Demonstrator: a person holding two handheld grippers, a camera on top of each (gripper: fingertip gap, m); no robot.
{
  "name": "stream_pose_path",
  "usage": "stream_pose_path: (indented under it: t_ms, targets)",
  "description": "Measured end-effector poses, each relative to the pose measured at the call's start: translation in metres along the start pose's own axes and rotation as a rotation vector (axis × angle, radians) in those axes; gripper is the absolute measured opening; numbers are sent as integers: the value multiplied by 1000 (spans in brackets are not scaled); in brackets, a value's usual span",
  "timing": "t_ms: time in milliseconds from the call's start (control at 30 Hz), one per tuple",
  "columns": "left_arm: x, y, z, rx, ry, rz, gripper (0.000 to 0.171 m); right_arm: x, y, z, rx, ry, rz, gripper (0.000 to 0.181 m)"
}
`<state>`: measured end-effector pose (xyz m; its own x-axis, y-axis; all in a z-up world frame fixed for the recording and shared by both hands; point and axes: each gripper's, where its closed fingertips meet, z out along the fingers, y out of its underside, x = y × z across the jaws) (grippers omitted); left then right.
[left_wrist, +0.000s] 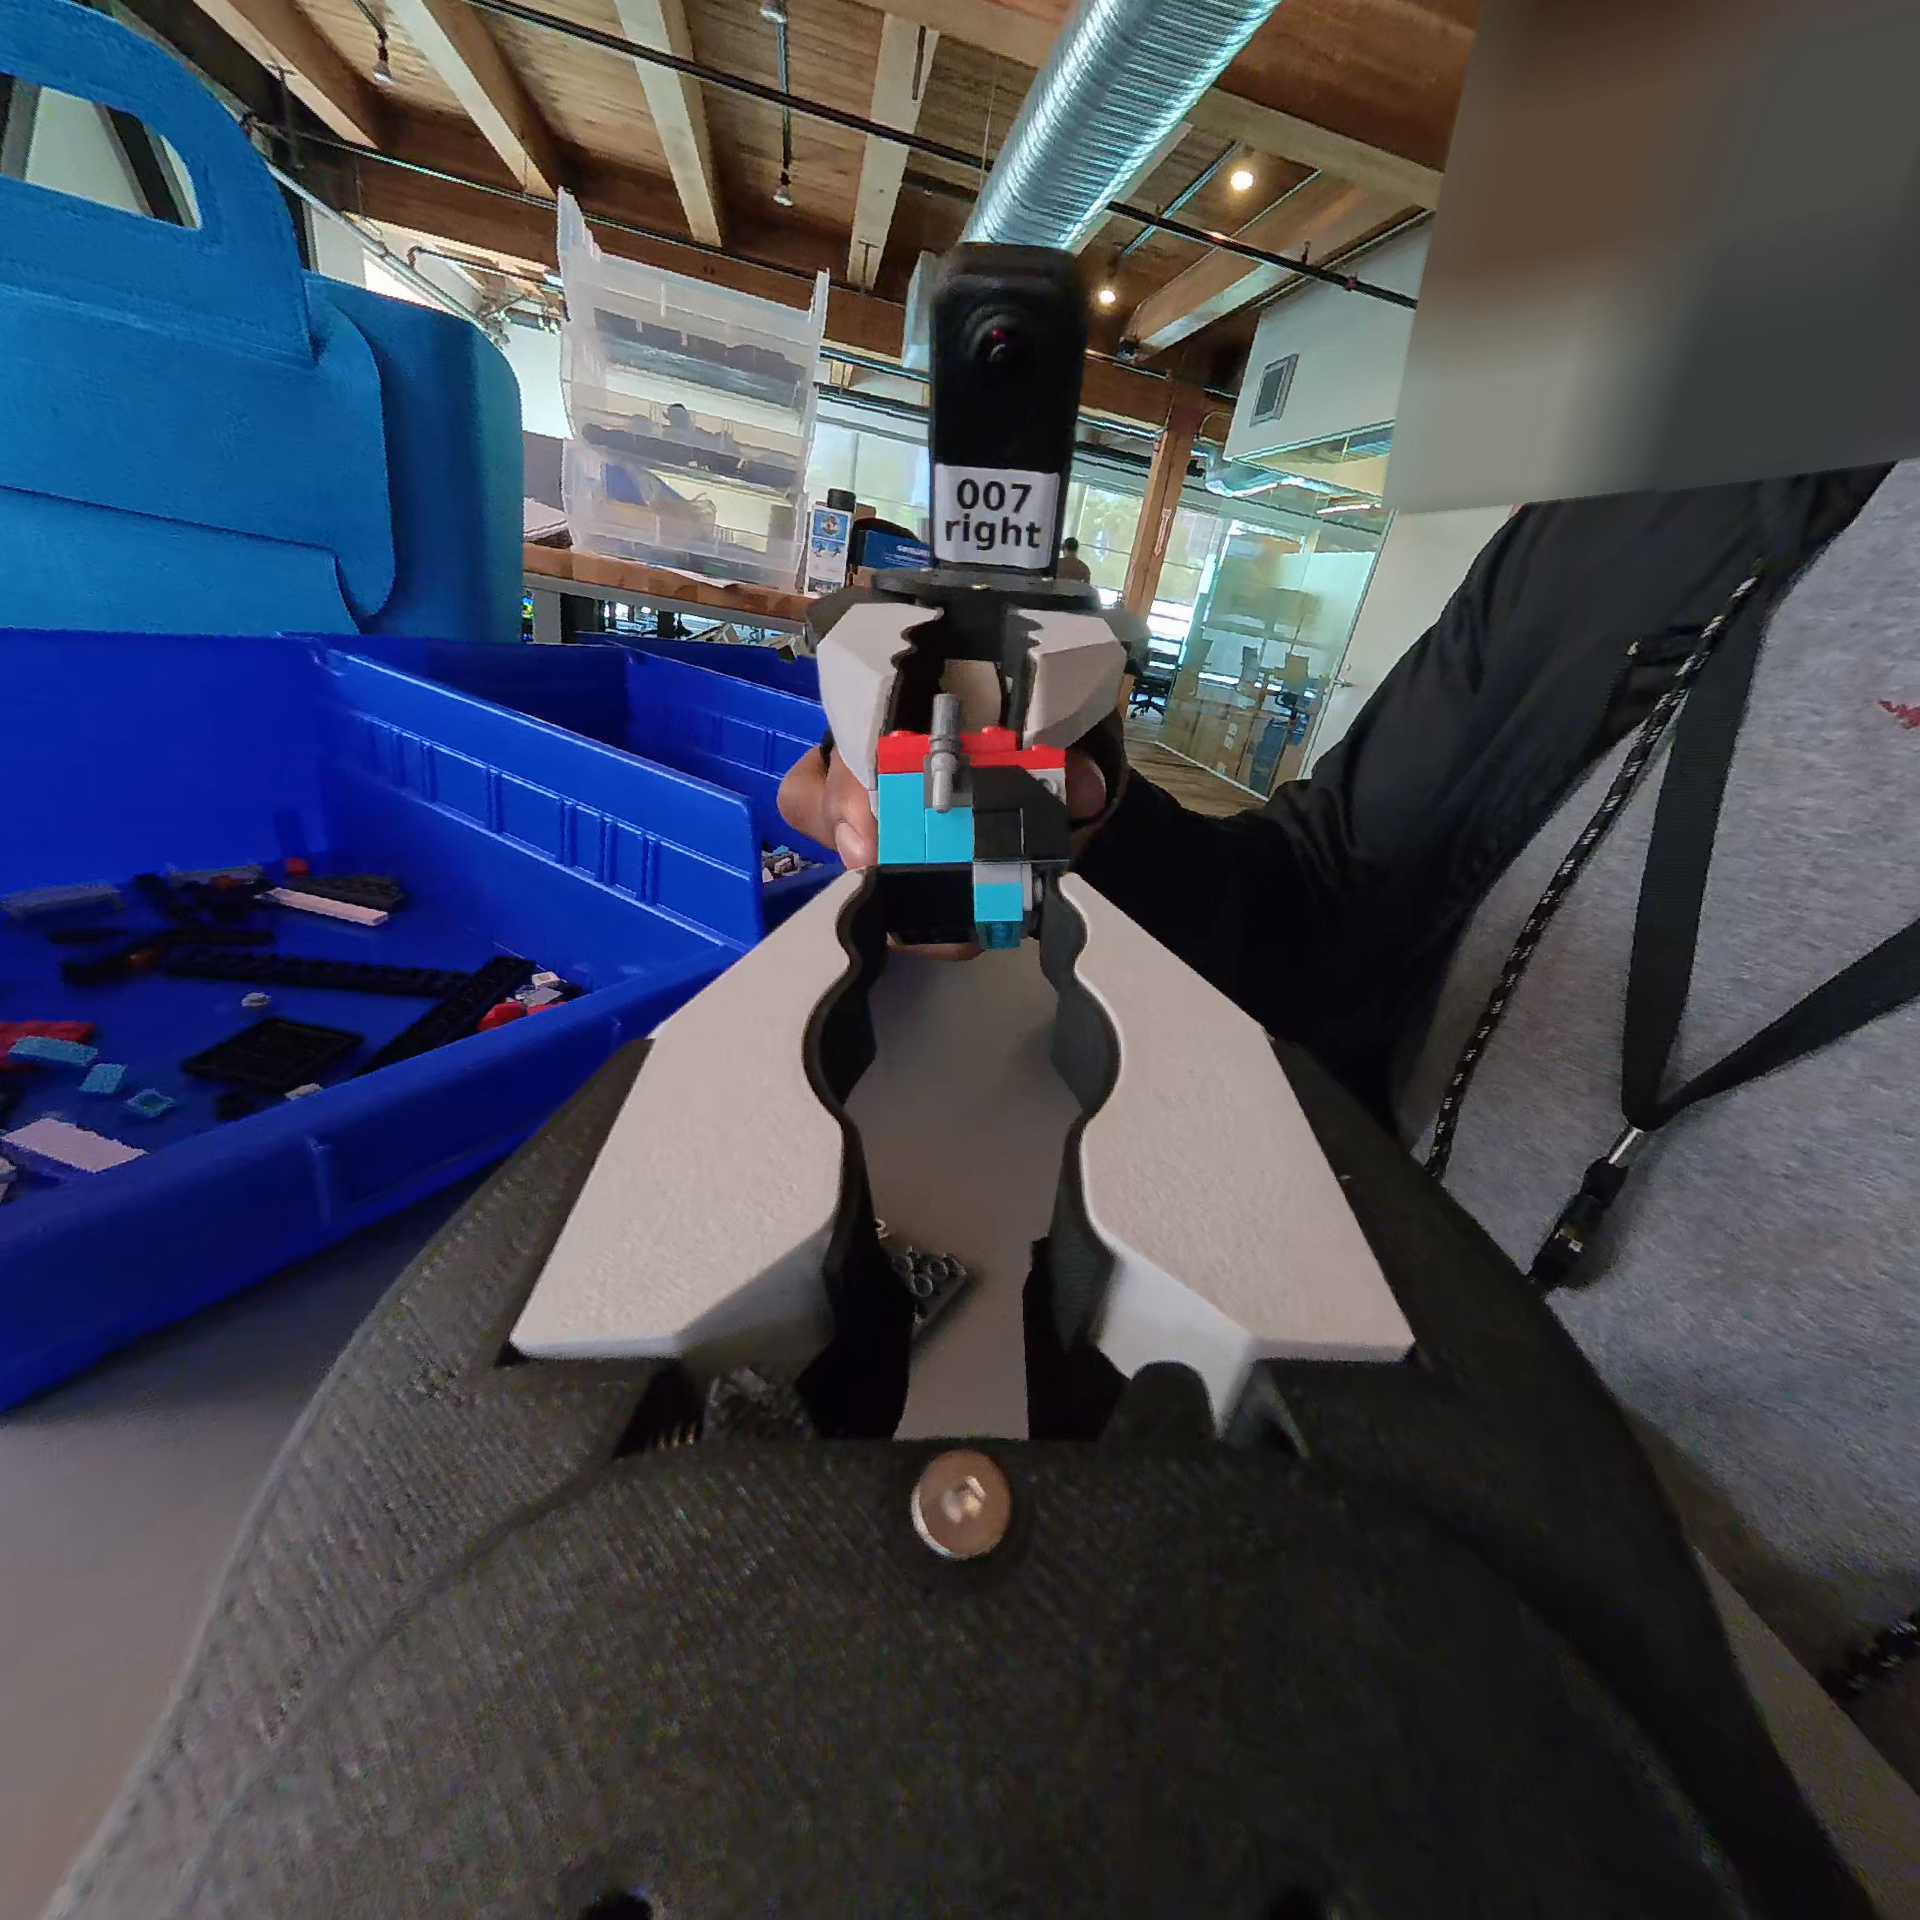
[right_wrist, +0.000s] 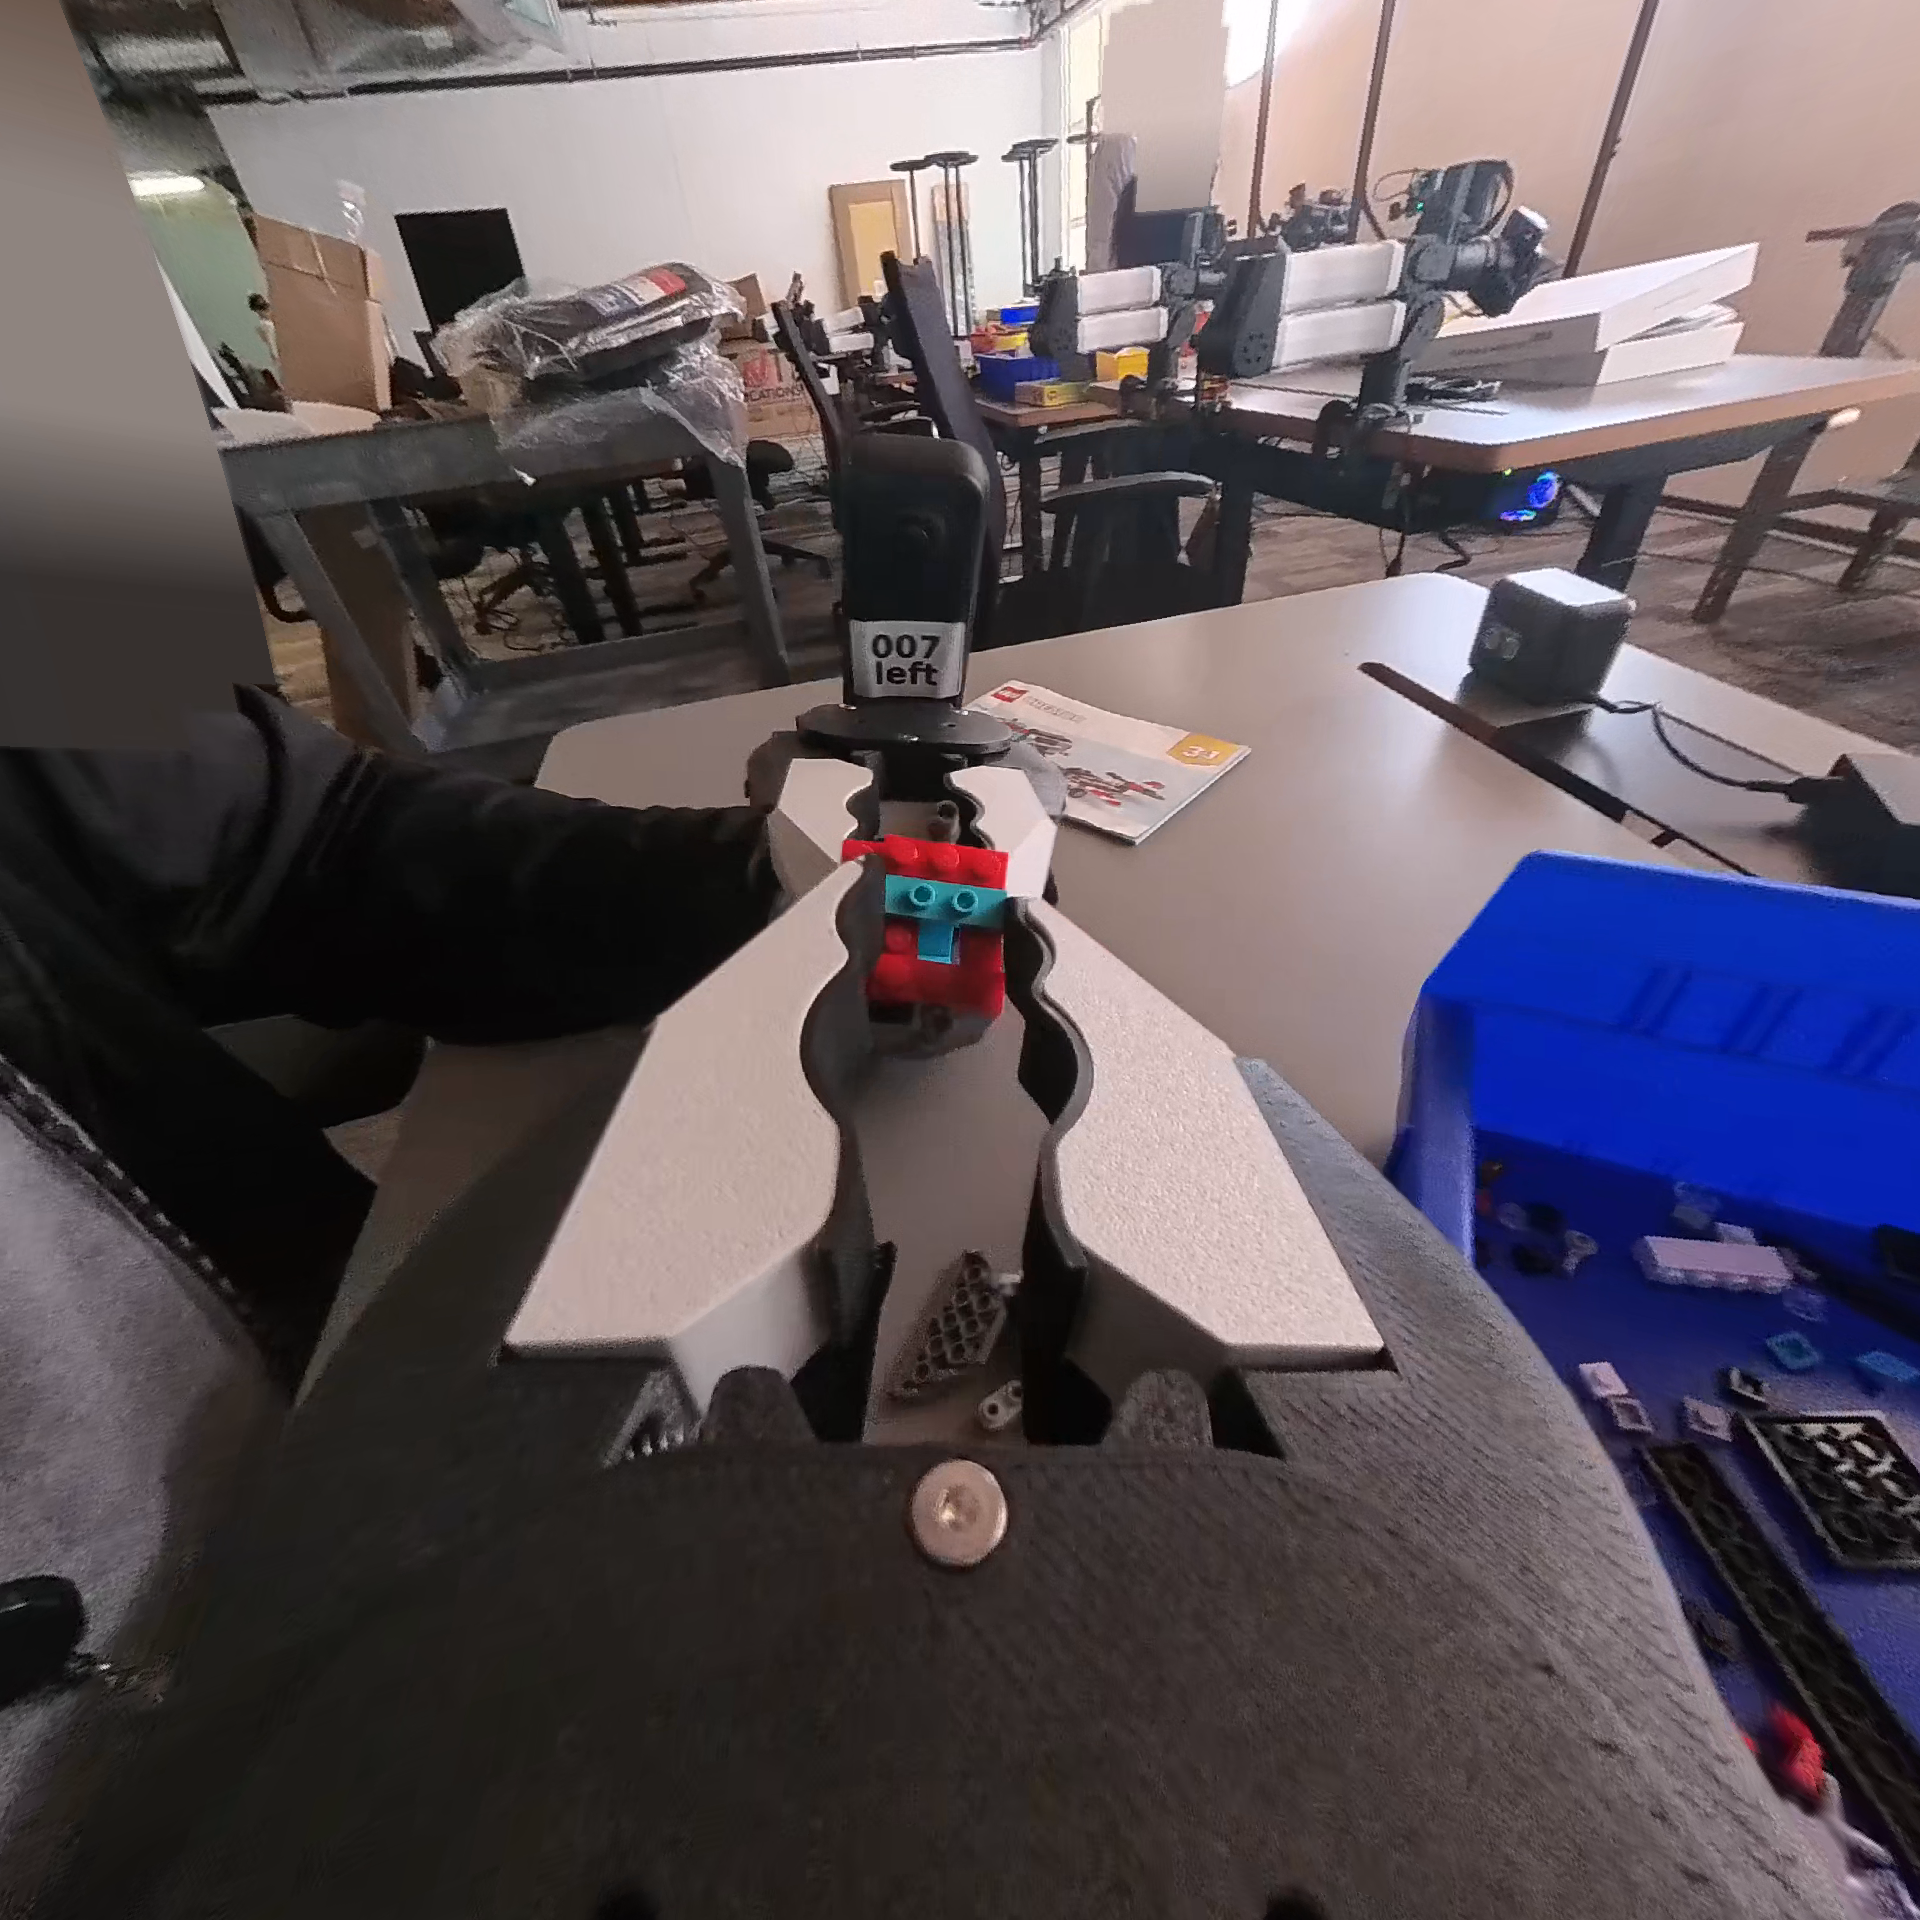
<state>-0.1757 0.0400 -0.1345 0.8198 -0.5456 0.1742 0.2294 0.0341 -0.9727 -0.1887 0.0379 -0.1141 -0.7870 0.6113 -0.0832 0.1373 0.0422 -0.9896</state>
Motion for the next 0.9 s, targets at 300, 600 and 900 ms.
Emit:
stream_pose_path:
  t_ms: [300,600,900]
  targets:
    - [-7,-1,-2,-1,-43,-8,29,7,-4,-2,4,115,-167,23]
    - [-27,-1,-7,10,-140,-63,29,55,-14,-23,50,391,-161,24]
    - [-32,6,-2,-19,-170,-77,29,136,11,-69,-134,941,-207,25]
